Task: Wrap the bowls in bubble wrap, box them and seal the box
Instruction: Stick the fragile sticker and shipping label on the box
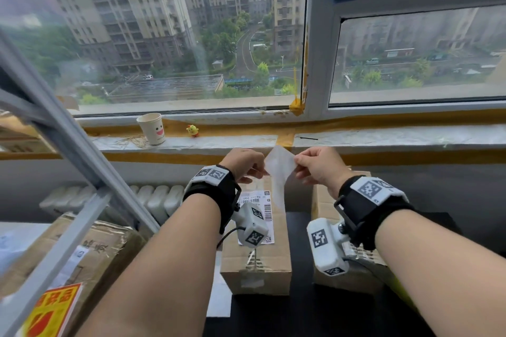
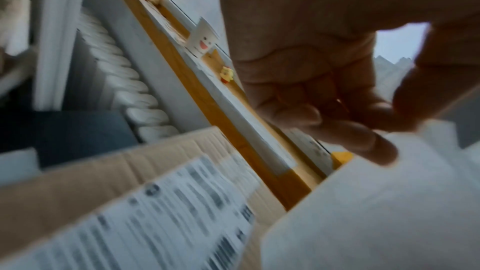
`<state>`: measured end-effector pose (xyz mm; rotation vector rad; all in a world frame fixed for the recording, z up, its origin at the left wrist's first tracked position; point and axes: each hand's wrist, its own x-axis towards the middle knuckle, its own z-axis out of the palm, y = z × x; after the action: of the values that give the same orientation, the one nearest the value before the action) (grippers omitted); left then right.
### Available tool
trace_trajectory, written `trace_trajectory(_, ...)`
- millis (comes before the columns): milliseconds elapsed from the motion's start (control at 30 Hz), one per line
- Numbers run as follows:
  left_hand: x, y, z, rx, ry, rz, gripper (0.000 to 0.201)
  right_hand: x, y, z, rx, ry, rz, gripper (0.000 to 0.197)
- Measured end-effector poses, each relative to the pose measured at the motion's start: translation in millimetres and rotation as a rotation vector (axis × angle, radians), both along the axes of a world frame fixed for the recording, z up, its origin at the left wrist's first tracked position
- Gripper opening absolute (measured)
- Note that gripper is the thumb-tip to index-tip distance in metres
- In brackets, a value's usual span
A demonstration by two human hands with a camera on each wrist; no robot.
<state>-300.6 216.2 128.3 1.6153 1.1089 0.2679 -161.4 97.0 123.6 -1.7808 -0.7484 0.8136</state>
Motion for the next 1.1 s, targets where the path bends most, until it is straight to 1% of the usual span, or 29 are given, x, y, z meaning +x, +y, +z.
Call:
trace_trajectory(67, -21, 12, -5, 0.0, 0.015, 0.145, 0.021, -5, 7, -1, 0.009, 0.04, -0.041, 0.012)
trace_trajectory(100, -32, 17, -8, -0.016, 0.03, 0.19, 0.021, -8, 10, -1, 0.009, 0.051, -0.054, 0.012)
trace_trajectory(233, -77, 34, -26, -0.031, 0.143, 0.304, 0.02, -23, 28, -5, 0.031, 0.05, -0.078, 0.014)
trace_trajectory(300, -96, 41, -37, -0.067, 0.103, 0.365, 0.019, -30, 36, -5, 0.04, 0.081, -0.066, 0.014)
trace_trajectory(367, -105, 43, -44, -0.158, -0.04, 0.354, 0.014, -38, 43, -5, 0.036, 0.132, 0.008, 0.013)
trace_trajectory(400, -105, 42, -45, -0.199, -0.103, 0.329, 0.019, -42, 46, -5, 0.035, 0.146, 0.049, 0.012)
trace_trajectory(500, -90, 42, -38, -0.348, -0.211, 0.249, 0.045, -57, 54, -6, 0.035, 0.159, 0.137, 0.011)
trace_trajectory(533, -83, 41, -35, -0.367, -0.232, 0.227, 0.051, -62, 57, -7, 0.04, 0.159, 0.153, 0.012)
trace_trajectory(567, -77, 40, -32, -0.349, -0.231, 0.193, 0.056, -65, 59, -7, 0.045, 0.155, 0.167, 0.012)
trace_trajectory(600, -72, 40, -31, -0.296, -0.2, 0.162, 0.057, -68, 62, -7, 0.046, 0.148, 0.177, 0.012)
trace_trajectory(633, -70, 41, -31, -0.229, -0.176, 0.147, 0.046, -69, 64, -6, 0.045, 0.148, 0.177, 0.012)
trace_trajectory(667, -69, 43, -31, -0.168, -0.168, 0.162, 0.029, -70, 65, -5, 0.044, 0.156, 0.166, 0.012)
trace_trajectory(700, -71, 46, -33, -0.13, -0.171, 0.2, 0.017, -69, 66, -5, 0.046, 0.174, 0.141, 0.012)
trace_trajectory(767, -77, 55, -38, -0.114, -0.174, 0.264, 0.018, -65, 68, -5, 0.049, 0.214, 0.078, 0.014)
trace_trajectory(867, -85, 63, -42, -0.114, -0.118, 0.295, 0.02, -62, 69, -6, 0.048, 0.242, 0.031, 0.016)
trace_trajectory(967, -85, 70, -44, -0.15, -0.092, 0.38, 0.004, -66, 72, -4, 0.072, 0.319, -0.018, 0.016)
trace_trajectory(1033, -89, 74, -46, -0.162, -0.06, 0.437, 0.01, -65, 73, -1, 0.09, 0.381, -0.058, 0.015)
trace_trajectory(1100, -98, 81, -51, -0.175, -0.045, 0.489, 0.009, -59, 74, 0, 0.089, 0.387, -0.088, 0.016)
